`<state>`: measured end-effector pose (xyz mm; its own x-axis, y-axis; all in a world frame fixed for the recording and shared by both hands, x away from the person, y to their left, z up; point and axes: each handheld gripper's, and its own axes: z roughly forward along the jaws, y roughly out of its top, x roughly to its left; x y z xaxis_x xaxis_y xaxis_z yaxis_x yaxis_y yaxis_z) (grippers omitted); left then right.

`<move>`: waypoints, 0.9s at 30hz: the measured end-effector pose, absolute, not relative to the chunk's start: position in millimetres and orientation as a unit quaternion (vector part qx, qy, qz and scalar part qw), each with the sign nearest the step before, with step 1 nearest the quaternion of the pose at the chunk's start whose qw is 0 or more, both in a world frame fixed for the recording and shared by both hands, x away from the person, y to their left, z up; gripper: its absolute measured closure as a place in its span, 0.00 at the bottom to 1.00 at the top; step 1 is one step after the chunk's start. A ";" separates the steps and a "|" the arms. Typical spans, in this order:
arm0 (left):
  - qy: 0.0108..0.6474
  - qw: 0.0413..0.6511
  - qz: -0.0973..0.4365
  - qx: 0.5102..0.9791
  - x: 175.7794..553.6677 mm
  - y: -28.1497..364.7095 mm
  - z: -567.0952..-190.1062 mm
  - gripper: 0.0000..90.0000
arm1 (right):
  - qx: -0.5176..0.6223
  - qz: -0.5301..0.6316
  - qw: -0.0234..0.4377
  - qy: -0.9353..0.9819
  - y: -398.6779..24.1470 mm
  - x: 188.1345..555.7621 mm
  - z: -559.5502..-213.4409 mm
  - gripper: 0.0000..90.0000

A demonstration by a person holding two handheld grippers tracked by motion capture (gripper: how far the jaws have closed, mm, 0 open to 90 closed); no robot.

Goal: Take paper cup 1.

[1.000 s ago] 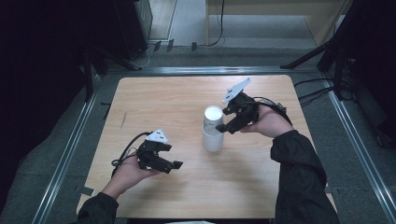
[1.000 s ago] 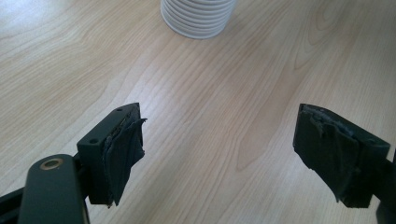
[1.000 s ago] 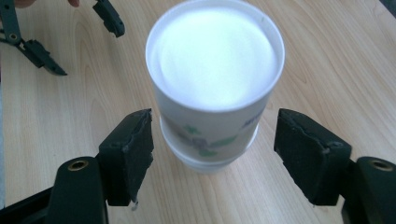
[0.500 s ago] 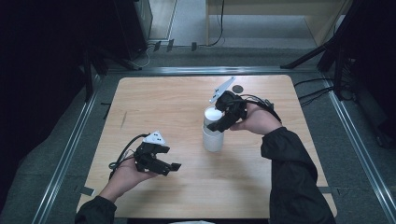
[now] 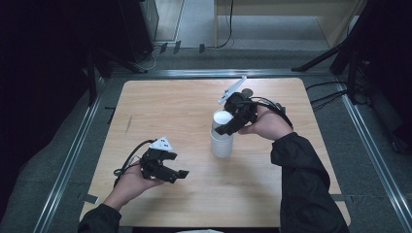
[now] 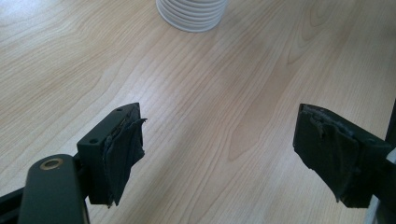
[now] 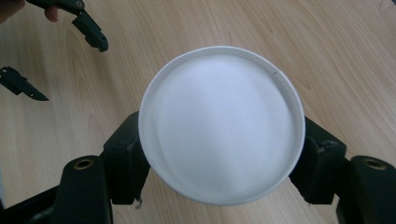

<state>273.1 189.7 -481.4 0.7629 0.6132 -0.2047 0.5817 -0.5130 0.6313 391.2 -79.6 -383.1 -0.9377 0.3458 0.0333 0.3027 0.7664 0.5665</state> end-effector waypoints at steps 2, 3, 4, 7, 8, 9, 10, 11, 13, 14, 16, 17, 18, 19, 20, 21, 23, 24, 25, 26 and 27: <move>0.344 0.353 0.022 0.870 273.3 189.7 -481.4 0.18 | 0.173 0.298 0.037 0.938 -80.3 391.0 -381.2 0.35; 0.344 0.353 0.022 0.870 273.3 189.7 -481.4 0.18 | 0.173 0.298 0.037 0.938 -80.3 391.0 -381.2 0.35; 0.344 0.354 0.021 0.869 273.4 189.6 -481.4 0.18 | 0.176 0.302 0.036 0.936 -81.3 390.2 -378.1 0.35; 0.347 0.352 0.017 0.869 273.8 189.7 -481.3 0.18 | 0.181 0.309 0.036 0.933 -83.1 389.4 -371.9 0.35; 0.348 0.352 0.016 0.869 273.9 189.7 -481.2 0.18 | 0.186 0.314 0.035 0.930 -83.9 389.1 -368.9 0.35; 0.348 0.352 0.016 0.869 273.9 189.7 -481.2 0.18 | 0.186 0.314 0.035 0.930 -83.9 389.1 -368.9 0.35; 0.347 0.352 0.017 0.869 274.1 189.8 -481.1 0.18 | 0.189 0.319 0.036 0.928 -85.2 387.8 -364.7 0.36; 0.347 0.352 0.017 0.869 274.1 189.8 -481.1 0.18 | 0.187 0.322 0.036 0.927 -86.0 387.0 -362.5 0.36; 0.348 0.352 0.017 0.869 274.3 189.9 -481.0 0.18 | 0.186 0.324 0.038 0.927 -86.7 385.9 -360.1 0.36; 0.348 0.352 0.016 0.869 274.2 189.6 -481.1 0.18 | 0.186 0.328 0.043 0.925 -87.7 383.2 -355.0 0.36; 0.347 0.352 0.016 0.869 274.0 189.4 -481.0 0.18 | 0.182 0.332 0.048 0.924 -88.6 380.6 -349.7 0.36; 0.346 0.352 0.016 0.869 274.0 189.3 -481.0 0.18 | 0.182 0.334 0.052 0.923 -88.9 378.6 -346.8 0.36; 0.347 0.354 0.015 0.869 274.0 189.2 -480.8 0.18 | 0.181 0.334 0.055 0.923 -89.4 377.0 -343.8 0.36; 0.347 0.354 0.015 0.869 274.0 189.2 -480.8 0.18 | 0.181 0.334 0.055 0.923 -89.4 377.0 -343.8 0.36; 0.348 0.354 0.014 0.868 274.1 189.1 -480.7 0.18 | 0.187 0.340 0.059 0.920 -90.3 373.4 -337.1 0.36; 0.348 0.354 0.014 0.868 274.2 189.1 -480.5 0.18 | 0.187 0.340 0.059 0.920 -90.3 373.4 -337.1 0.36; 0.344 0.357 0.009 0.868 274.4 189.5 -479.3 0.18 | 0.189 0.347 0.059 0.917 -92.6 368.9 -329.8 0.36; 0.343 0.358 0.009 0.868 274.5 189.6 -478.8 0.18 | 0.187 0.350 0.060 0.916 -93.7 367.0 -326.9 0.36; 0.343 0.358 0.009 0.868 274.5 189.6 -478.8 0.18 | 0.187 0.350 0.060 0.916 -93.7 367.0 -326.9 0.36; 0.341 0.361 0.009 0.868 275.2 189.3 -477.8 0.18 | 0.188 0.354 0.062 0.914 -96.1 363.0 -322.1 0.36; 0.339 0.361 0.010 0.869 276.0 189.3 -476.9 0.18 | 0.187 0.356 0.061 0.914 -97.1 361.3 -320.3 0.36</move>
<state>276.0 189.3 -476.9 0.7698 0.5960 -0.2285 0.5822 -0.5089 0.6341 361.3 -97.1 -320.3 -0.9229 0.3843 0.0222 0.2983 0.6775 0.6724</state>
